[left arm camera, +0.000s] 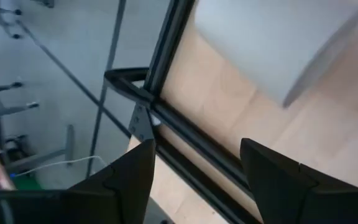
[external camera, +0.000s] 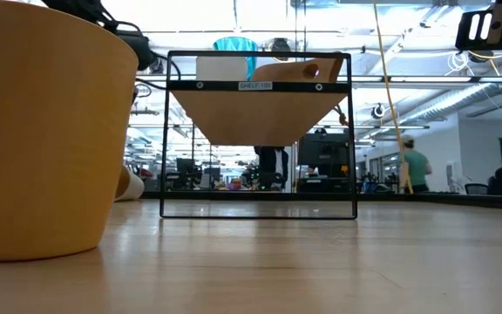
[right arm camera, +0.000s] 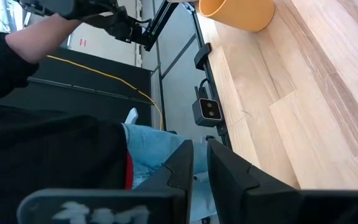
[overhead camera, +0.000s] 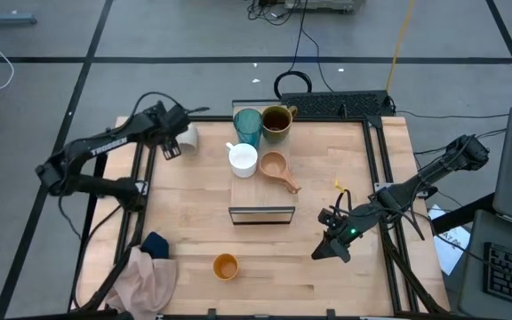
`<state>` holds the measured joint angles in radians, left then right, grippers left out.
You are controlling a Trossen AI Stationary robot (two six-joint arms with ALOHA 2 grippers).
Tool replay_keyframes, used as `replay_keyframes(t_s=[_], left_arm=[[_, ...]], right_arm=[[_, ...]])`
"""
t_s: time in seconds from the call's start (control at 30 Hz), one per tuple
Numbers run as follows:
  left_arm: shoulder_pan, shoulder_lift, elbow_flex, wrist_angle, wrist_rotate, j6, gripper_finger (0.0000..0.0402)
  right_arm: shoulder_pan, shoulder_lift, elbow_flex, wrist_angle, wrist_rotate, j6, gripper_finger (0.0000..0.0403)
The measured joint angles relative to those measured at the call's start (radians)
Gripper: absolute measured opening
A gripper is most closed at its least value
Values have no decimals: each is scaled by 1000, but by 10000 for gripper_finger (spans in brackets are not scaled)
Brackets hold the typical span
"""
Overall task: Stack small to large cups/mugs on shelf
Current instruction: Put the white cup on the shelf
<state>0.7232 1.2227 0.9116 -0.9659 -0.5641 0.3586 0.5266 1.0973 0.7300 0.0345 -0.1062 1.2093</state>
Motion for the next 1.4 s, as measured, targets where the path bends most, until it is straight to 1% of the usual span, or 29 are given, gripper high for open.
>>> replay_keyframes(t_s=[0.07, 0.17, 0.2, 0.27, 0.4, 0.43, 0.53, 0.63, 0.77, 0.9, 1.03, 1.2, 1.3, 1.4], left_arm=[[-22, -29, -32, 23, -15, -10, 231], [-54, -43, -78, 33, 13, -5, 231], [-65, -39, -90, 26, 8, -15, 232], [-89, -34, -100, 32, -13, -57, 234], [-125, -31, -109, 36, -12, -109, 233], [-138, -33, -108, 47, 1, -113, 233], [-174, -31, -108, 76, 88, -147, 232], [-205, -32, -108, 76, 93, -187, 232], [-237, -32, -108, 90, 84, -170, 232], [-258, -32, -108, 117, 68, -83, 232], [-283, -32, -108, 127, 62, -146, 232], [-288, -32, -105, 125, 53, -172, 232], [-288, -32, -105, 125, 87, -138, 232], [-288, -32, -105, 133, 97, -117, 232]], right_arm=[[0, 0, 0, 0, 0, 1, 39], [-4, 0, 0, -1, -3, 1, 39], [-4, 0, 0, -1, -3, 1, 39], [-4, 0, 0, -1, -3, 2, 39], [-4, 0, 0, -1, -4, 9, 39], [-4, 0, 0, -1, -4, 9, 39], [-4, 0, 0, -1, -4, 9, 39], [-3, 0, 0, -1, -4, 9, 39], [-3, 0, 0, -1, -4, 8, 39], [-3, 0, -6, 0, -4, 4, 39], [-3, 0, -24, 0, -4, 7, 39], [-2, 0, -41, 5, -4, 9, 39], [-1, 0, -43, 6, -4, 9, 39], [-1, -1, -43, 7, -4, 8, 39]])
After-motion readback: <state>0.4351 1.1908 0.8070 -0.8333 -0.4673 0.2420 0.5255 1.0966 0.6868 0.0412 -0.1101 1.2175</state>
